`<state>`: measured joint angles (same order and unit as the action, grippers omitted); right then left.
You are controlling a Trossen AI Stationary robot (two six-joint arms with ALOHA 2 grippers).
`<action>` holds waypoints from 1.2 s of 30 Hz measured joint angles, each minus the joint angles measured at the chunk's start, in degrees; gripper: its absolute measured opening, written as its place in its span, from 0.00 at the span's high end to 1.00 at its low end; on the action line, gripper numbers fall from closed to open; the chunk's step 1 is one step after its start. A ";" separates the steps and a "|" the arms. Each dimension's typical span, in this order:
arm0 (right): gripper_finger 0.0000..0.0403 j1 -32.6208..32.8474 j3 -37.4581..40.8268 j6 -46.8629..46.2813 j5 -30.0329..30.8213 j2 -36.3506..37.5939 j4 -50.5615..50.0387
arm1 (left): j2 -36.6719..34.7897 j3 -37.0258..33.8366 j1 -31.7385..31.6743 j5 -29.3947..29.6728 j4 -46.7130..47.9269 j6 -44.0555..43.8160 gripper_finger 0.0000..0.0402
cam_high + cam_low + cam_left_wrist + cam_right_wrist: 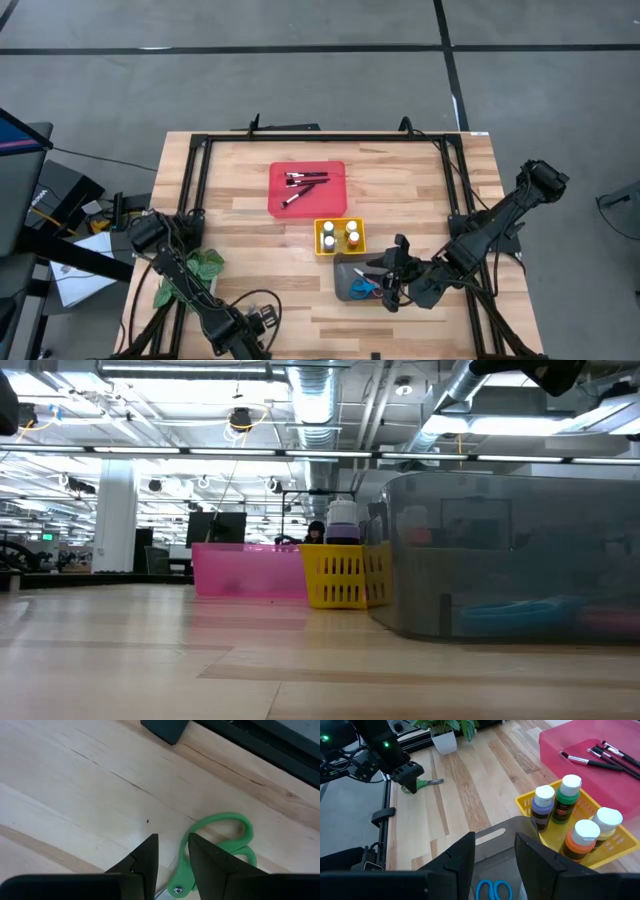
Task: Pick & Place Paint Supplies
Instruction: Put the green scissors into the black bin
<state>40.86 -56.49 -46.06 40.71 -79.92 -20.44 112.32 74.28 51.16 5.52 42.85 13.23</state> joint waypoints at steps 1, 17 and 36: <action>0.67 0.00 0.00 0.00 0.00 0.00 0.01 | -0.20 0.00 0.00 0.00 0.14 0.00 0.75; 0.67 0.00 0.00 -0.02 -0.01 0.00 0.19 | -4.40 -1.88 0.39 3.50 1.39 2.54 0.75; 0.67 0.00 0.02 0.00 -0.17 0.00 0.17 | -4.40 -4.09 0.85 1.51 -3.13 4.52 0.75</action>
<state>40.86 -56.47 -46.06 40.53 -79.92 -20.27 107.92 70.19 52.01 7.03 39.72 17.76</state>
